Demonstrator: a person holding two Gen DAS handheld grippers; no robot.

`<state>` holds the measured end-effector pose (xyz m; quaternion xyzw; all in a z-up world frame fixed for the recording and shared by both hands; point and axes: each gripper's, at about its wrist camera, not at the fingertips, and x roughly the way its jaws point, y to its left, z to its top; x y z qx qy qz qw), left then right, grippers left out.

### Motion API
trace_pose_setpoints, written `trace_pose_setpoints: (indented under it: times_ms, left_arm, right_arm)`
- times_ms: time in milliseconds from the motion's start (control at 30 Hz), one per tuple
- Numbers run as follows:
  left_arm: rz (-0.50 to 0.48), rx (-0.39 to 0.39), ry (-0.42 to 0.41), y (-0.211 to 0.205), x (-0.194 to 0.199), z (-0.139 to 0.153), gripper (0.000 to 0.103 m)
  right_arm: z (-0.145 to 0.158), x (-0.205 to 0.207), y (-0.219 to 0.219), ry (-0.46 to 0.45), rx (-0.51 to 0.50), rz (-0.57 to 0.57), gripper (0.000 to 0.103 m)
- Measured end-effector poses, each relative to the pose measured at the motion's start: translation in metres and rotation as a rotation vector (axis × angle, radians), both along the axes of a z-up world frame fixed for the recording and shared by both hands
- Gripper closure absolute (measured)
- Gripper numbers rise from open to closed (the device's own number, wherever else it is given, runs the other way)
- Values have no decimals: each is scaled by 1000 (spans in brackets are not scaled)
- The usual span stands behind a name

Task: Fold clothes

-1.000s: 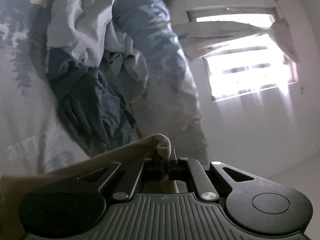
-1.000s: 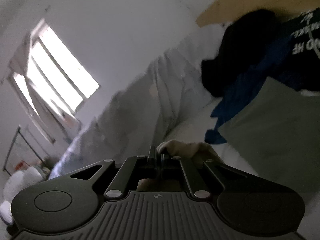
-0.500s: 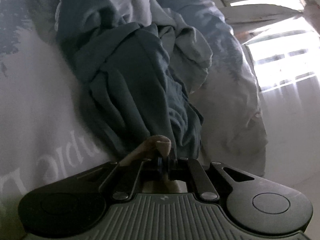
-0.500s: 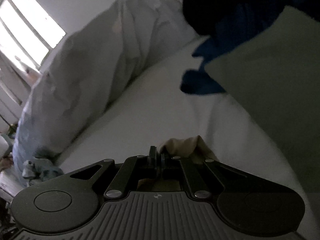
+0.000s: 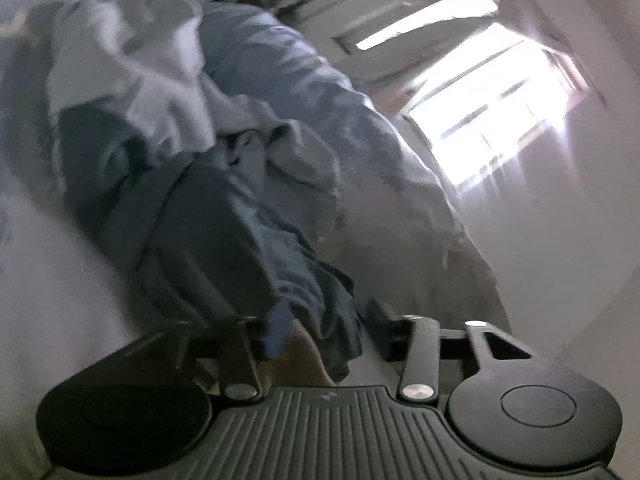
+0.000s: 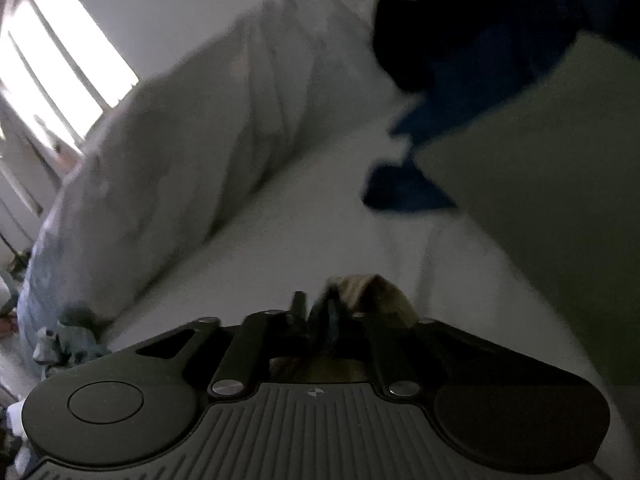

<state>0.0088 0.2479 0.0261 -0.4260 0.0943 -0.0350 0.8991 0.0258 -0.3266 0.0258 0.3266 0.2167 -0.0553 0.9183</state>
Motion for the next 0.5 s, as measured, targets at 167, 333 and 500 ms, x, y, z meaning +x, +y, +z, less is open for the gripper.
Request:
trace_pose_setpoints:
  times_ms: [167, 333, 500]
  left_arm:
    - [-80, 178, -2, -18, 0, 12, 34]
    - [-143, 232, -16, -27, -1, 25, 17]
    - [-211, 256, -24, -36, 5, 30, 9]
  right_arm:
    - [28, -16, 2, -154, -149, -84, 25]
    - [32, -12, 16, -128, -168, 7, 25]
    - [29, 0, 61, -47, -288, 268, 26]
